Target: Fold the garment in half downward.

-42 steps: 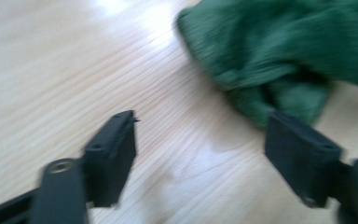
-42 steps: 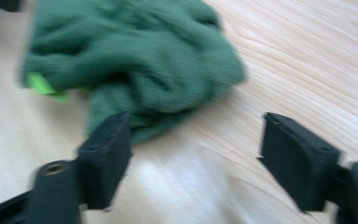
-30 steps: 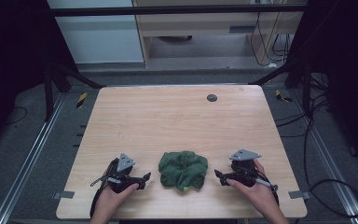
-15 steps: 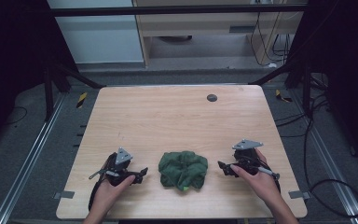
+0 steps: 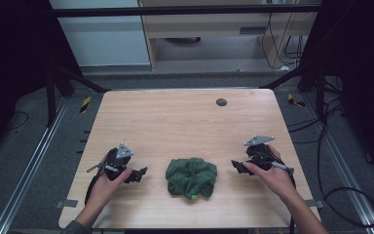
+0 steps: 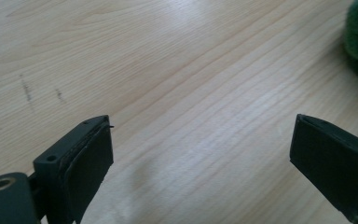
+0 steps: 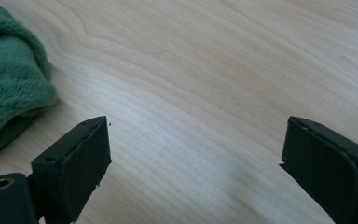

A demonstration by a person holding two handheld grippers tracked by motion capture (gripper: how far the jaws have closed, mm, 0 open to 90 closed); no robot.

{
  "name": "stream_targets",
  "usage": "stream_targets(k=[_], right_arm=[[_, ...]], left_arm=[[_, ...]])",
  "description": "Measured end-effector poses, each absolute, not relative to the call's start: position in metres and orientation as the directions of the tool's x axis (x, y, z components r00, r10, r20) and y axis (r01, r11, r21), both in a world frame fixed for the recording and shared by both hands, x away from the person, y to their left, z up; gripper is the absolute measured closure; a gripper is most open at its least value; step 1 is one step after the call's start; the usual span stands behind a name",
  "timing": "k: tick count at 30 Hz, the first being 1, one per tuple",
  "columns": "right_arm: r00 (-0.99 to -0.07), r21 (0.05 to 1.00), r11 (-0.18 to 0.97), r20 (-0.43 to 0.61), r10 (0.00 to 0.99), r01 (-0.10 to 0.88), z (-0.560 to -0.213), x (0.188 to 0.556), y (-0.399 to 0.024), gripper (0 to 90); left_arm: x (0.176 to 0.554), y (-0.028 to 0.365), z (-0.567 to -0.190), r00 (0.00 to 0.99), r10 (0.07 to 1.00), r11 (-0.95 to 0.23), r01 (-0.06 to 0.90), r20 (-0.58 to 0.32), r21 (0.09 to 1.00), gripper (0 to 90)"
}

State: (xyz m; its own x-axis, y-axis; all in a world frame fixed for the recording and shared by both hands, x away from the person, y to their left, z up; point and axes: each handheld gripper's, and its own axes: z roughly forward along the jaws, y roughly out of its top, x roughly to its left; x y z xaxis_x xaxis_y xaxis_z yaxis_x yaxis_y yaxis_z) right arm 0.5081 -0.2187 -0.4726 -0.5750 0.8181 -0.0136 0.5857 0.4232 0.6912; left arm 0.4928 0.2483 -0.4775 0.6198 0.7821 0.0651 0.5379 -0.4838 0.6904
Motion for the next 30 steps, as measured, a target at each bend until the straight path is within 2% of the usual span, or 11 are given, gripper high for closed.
stream_targets(k=[17, 30], right_arm=[[-0.545, 0.671, 0.399, 0.007, 0.839, 0.624, -0.478, 0.539, -0.226, 8.8], [-0.485, 0.704, 0.324, 0.034, 0.874, 0.632, -0.489, 0.555, -0.227, 9.6]], left_arm=[[0.515, 0.266, -0.490, 0.561, 0.822, -0.462, 0.557, 0.098, 0.690, 5.6], [0.529, 0.278, -0.496, 0.511, 0.858, -0.390, 0.579, 0.054, 0.716, 5.6]])
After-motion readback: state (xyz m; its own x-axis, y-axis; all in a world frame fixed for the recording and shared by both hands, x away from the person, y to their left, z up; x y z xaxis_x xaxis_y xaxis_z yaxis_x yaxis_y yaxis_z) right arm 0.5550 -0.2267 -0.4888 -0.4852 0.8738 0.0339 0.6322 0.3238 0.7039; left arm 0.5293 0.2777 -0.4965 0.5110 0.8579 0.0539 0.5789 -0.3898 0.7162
